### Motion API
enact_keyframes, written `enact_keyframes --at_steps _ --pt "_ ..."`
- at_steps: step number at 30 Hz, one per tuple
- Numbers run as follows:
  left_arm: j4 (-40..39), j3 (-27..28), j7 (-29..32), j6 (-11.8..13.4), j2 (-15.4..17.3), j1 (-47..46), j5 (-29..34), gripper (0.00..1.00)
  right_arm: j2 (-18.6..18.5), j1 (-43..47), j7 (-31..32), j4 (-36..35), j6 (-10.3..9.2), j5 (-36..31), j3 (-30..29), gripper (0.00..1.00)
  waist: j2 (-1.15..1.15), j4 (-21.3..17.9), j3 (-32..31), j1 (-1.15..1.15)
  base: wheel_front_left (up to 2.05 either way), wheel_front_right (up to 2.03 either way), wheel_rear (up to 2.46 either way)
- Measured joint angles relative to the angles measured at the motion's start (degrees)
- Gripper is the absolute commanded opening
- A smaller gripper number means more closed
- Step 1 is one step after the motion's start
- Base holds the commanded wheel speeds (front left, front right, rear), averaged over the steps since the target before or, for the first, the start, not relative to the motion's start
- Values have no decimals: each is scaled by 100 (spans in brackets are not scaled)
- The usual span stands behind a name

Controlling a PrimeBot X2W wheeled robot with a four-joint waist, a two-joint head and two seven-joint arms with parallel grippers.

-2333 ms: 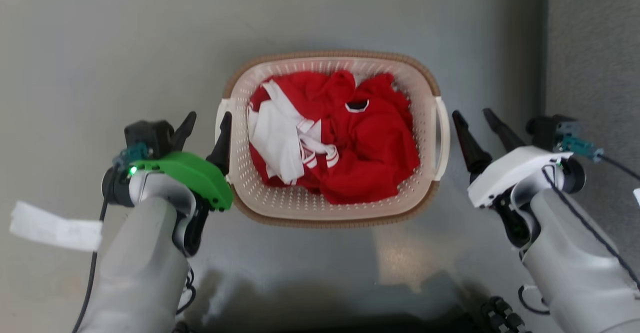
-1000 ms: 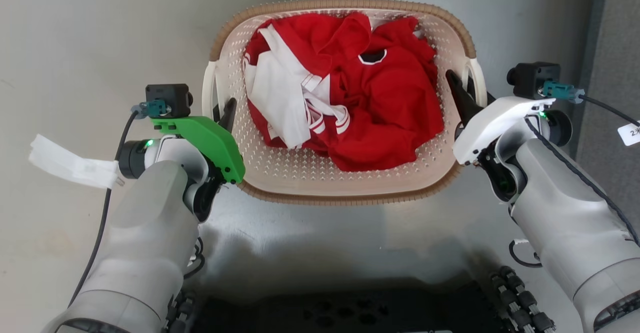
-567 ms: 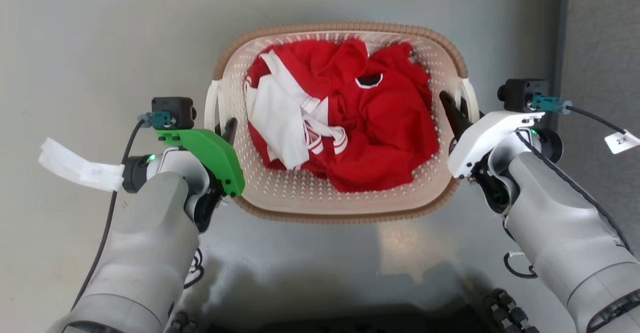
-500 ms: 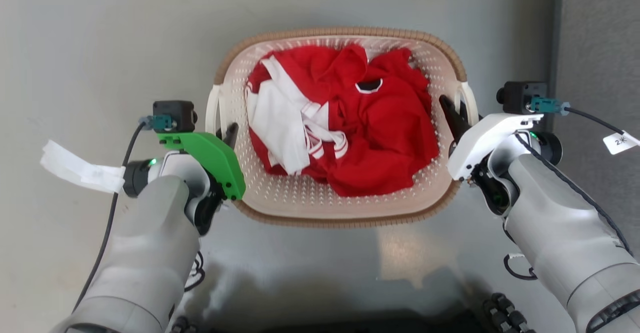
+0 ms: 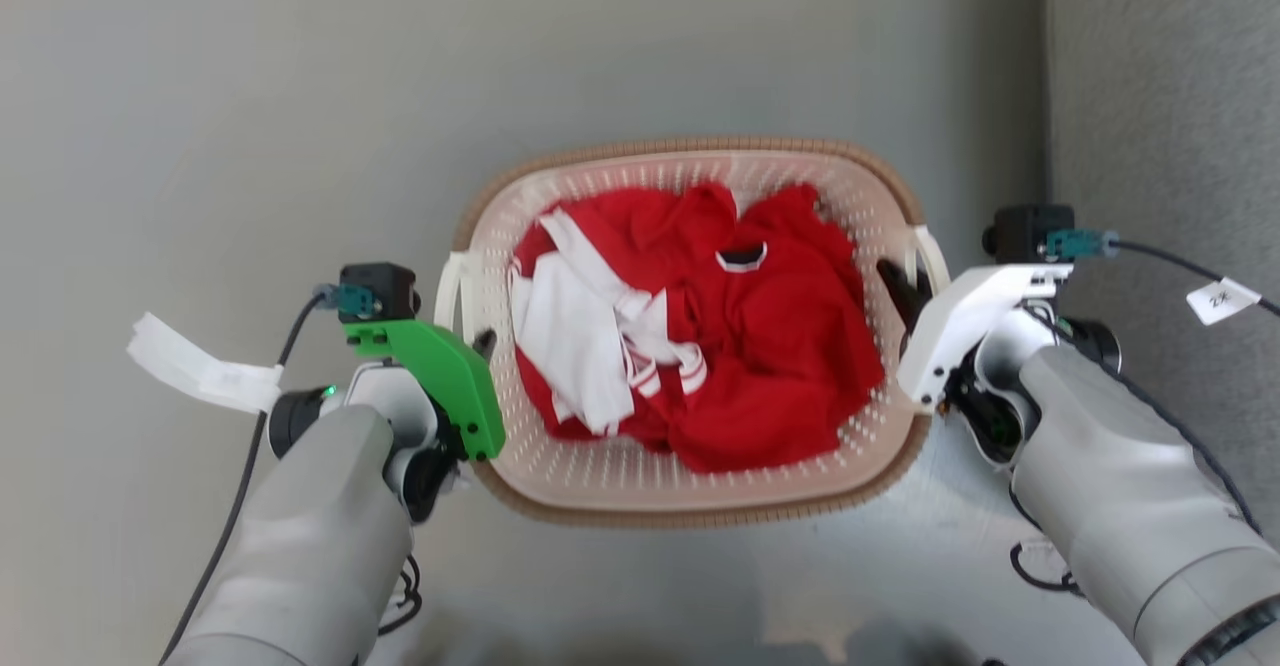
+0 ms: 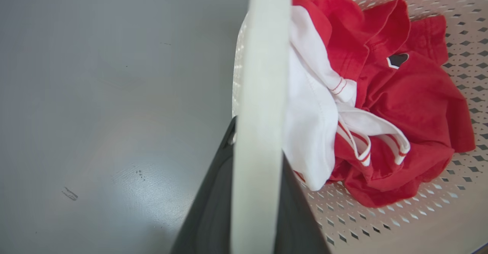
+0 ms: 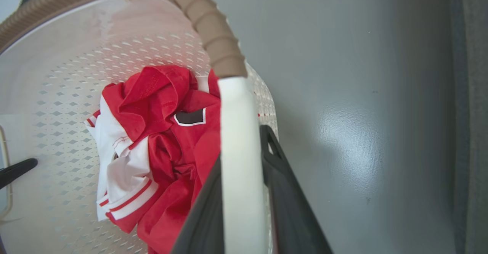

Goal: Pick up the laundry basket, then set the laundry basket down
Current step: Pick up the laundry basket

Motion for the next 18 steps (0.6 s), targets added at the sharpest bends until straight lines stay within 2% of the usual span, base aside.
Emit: enact_keyframes --at_steps 18 --pt "113 -368 771 0 25 677 -475 0 137 541 836 335 0 499 293 0 0 23 -1407 0 0 0 0"
